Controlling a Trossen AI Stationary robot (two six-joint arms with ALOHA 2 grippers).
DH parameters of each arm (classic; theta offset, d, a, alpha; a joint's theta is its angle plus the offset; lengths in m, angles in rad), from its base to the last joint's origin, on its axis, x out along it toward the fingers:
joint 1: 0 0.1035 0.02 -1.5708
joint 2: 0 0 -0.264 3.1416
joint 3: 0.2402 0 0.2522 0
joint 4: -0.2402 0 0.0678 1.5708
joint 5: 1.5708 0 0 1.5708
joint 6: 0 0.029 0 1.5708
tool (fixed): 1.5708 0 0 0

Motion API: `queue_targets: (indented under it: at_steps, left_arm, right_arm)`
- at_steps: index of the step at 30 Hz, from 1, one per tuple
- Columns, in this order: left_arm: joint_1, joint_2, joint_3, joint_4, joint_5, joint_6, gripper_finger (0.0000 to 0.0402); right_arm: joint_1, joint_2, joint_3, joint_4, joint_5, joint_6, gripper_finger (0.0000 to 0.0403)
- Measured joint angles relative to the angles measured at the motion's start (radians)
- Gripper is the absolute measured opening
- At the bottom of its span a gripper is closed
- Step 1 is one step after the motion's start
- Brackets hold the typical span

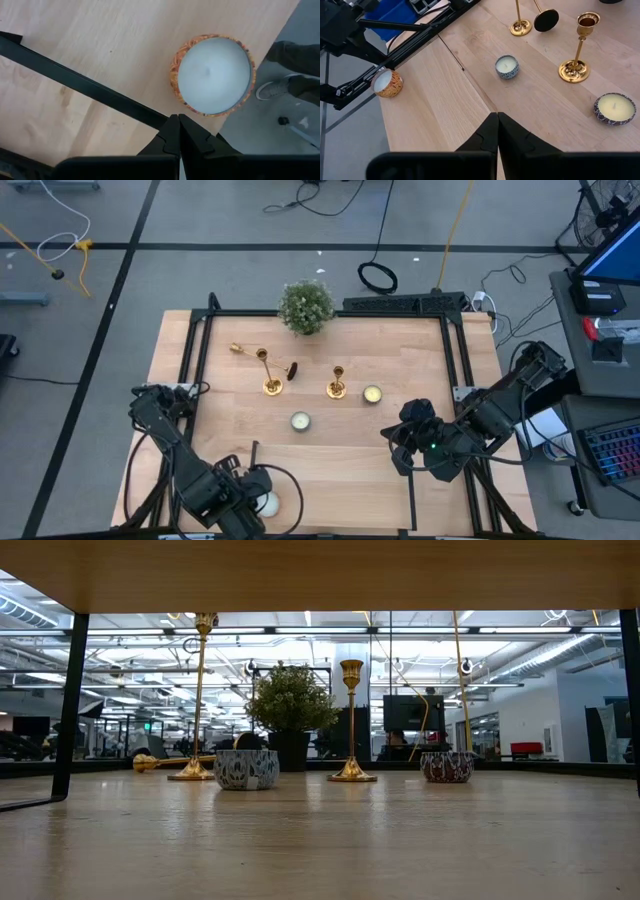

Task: Pick & Place candle stick holders
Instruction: Put the yellow scented candle on the shelf

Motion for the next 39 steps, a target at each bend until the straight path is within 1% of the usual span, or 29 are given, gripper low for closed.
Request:
queue_targets:
  at_steps: [9,14,21,30,39]
  left_arm:
    - [0.015,0.001,0.0,0.02,0.001,0.049,0.0]
    - [0.021,0.003,0.0,0.018,0.023,0.064,0.0]
    - [0.019,0.003,0.0,0.03,0.041,0.062,0.0]
    - [0.012,0.003,-0.003,0.038,0.04,0.049,0.0]
    - [0.013,0.006,-0.113,0.162,0.09,0.053,0.0]
  right_arm:
    - [0.0,0.0,0.0,0.0,0.0,0.0,0.0]
    - [0.0,0.0,0.0,0.0,-0.001,0.0,0.0]
    - [0.0,0.0,0.0,0.0,-0.005,0.0,0.0]
    - [0.0,0.0,0.0,0.0,-0.004,-0.011,0.0]
    - [0.0,0.0,0.0,0.001,-0.001,-0.011,0.0]
